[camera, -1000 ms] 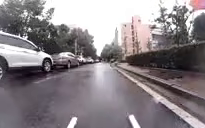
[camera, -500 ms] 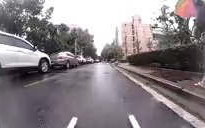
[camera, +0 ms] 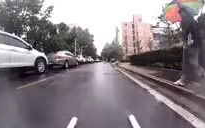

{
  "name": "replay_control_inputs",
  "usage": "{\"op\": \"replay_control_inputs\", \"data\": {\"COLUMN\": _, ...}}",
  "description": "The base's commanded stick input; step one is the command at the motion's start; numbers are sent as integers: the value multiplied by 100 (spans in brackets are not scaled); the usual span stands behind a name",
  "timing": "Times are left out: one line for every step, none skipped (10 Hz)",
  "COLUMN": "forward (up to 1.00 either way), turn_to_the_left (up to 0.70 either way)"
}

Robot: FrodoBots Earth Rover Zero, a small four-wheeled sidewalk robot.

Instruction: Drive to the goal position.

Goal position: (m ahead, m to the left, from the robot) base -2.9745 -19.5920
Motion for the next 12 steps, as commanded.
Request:
{"op": "replay_control_inputs", "data": {"forward": 70, "turn_to_the_left": 0}}
{"op": "replay_control_inputs", "data": {"forward": 70, "turn_to_the_left": 0}}
{"op": "replay_control_inputs", "data": {"forward": 70, "turn_to_the_left": 0}}
{"op": "replay_control_inputs", "data": {"forward": 70, "turn_to_the_left": 0}}
{"op": "replay_control_inputs", "data": {"forward": 70, "turn_to_the_left": 0}}
{"op": "replay_control_inputs", "data": {"forward": 70, "turn_to_the_left": 0}}
{"op": "replay_control_inputs", "data": {"forward": 70, "turn_to_the_left": 0}}
{"op": "replay_control_inputs", "data": {"forward": 70, "turn_to_the_left": 0}}
{"op": "replay_control_inputs", "data": {"forward": 70, "turn_to_the_left": 0}}
{"op": "replay_control_inputs", "data": {"forward": 70, "turn_to_the_left": 0}}
{"op": "replay_control_inputs", "data": {"forward": 70, "turn_to_the_left": 0}}
{"op": "replay_control_inputs", "data": {"forward": 70, "turn_to_the_left": 0}}
